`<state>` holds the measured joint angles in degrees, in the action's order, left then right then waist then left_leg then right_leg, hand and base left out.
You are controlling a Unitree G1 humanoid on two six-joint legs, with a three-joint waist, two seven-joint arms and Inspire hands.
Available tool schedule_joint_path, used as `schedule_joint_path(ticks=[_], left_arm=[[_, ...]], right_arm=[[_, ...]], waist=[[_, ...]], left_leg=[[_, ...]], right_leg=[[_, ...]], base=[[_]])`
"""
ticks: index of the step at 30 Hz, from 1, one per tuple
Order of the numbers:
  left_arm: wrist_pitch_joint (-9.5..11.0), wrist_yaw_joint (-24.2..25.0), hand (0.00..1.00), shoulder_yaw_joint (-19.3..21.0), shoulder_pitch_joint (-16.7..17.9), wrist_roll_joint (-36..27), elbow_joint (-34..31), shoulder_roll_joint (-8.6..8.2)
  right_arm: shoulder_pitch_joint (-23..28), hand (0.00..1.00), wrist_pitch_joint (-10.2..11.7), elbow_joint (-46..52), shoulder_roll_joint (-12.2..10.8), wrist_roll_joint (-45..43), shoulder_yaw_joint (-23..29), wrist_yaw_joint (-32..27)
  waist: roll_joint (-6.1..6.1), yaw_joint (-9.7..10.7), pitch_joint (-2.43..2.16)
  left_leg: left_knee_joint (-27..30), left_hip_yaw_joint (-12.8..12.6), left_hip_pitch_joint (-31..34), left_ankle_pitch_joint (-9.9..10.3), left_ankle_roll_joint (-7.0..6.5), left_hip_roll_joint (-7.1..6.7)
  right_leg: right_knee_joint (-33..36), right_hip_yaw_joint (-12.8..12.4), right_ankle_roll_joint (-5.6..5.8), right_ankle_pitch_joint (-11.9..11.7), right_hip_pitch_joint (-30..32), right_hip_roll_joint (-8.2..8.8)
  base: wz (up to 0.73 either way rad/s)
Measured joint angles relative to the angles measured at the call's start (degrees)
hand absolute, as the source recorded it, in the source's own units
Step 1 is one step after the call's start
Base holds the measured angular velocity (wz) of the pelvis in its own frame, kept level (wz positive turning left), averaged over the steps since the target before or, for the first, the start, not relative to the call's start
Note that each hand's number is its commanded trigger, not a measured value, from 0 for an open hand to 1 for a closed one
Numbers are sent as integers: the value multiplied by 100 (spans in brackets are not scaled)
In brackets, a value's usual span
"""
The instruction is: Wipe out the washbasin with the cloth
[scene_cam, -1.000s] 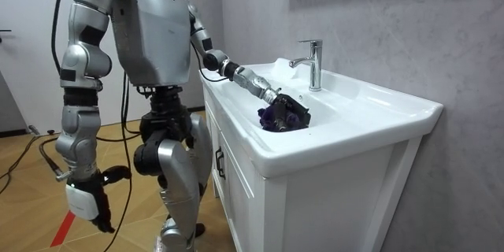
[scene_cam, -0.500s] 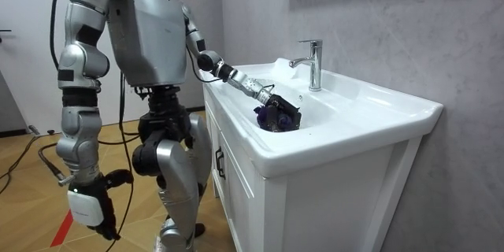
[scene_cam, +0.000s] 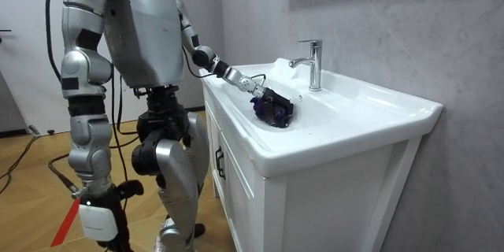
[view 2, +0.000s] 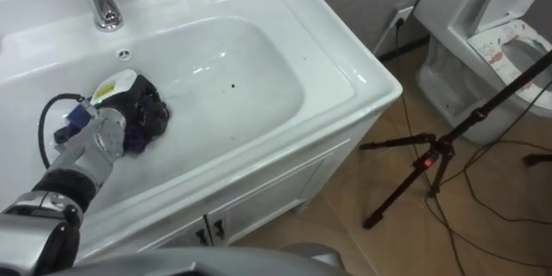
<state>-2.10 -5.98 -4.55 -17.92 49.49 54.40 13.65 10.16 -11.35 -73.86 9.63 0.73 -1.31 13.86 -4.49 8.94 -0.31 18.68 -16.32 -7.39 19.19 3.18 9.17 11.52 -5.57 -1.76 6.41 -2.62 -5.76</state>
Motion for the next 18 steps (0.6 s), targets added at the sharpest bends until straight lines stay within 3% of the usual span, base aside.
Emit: schedule_joint_path(ticks=[3,7,11,12,14,16,18], left_arm=[[18,-138,100,3,-14,3,76,7],[16,-262,100,146,34,-60,233,31],[-39,-535,100,566,276,-118,363,59],[-86,-643,100,722,321,-120,412,80],[-135,-727,100,875,441,-119,414,152],[-134,-783,100,885,541,-135,410,176],[-133,-833,100,867,576,-122,419,175]], right_arm=[[5,0,-14,11,37,20,42,-131],[4,0,-50,35,133,-20,52,-375],[-15,0,-82,26,249,-110,295,-651],[-21,0,-83,11,282,-119,314,-719],[-62,0,-105,1,305,-124,320,-810],[-137,0,-120,-30,306,-131,331,-869],[-361,0,-117,-134,307,-141,387,-883]], waist=[[101,0,-15],[327,-8,-36],[523,-112,-75],[554,-158,-49],[613,-194,-53],[682,-315,-52],[691,-309,-50]], left_leg=[[-60,38,31,-45,5,-15],[-324,56,-46,-182,4,-87],[-711,123,-246,-393,10,-195],[-792,203,-275,-447,6,-226],[-931,295,-322,-567,-5,-288],[-950,312,-375,-585,1,-291],[-932,413,-377,-593,12,-294]], right_leg=[[3,18,-10,-5,56,7],[-28,-5,-26,-16,89,39],[-92,-8,-36,-21,29,77],[-96,29,-37,-20,28,92],[-101,109,-40,-3,6,143],[-106,166,-51,16,-45,158],[-76,252,-63,60,-58,171]], base=[[0],[-6],[-1],[22],[25],[15],[16]])
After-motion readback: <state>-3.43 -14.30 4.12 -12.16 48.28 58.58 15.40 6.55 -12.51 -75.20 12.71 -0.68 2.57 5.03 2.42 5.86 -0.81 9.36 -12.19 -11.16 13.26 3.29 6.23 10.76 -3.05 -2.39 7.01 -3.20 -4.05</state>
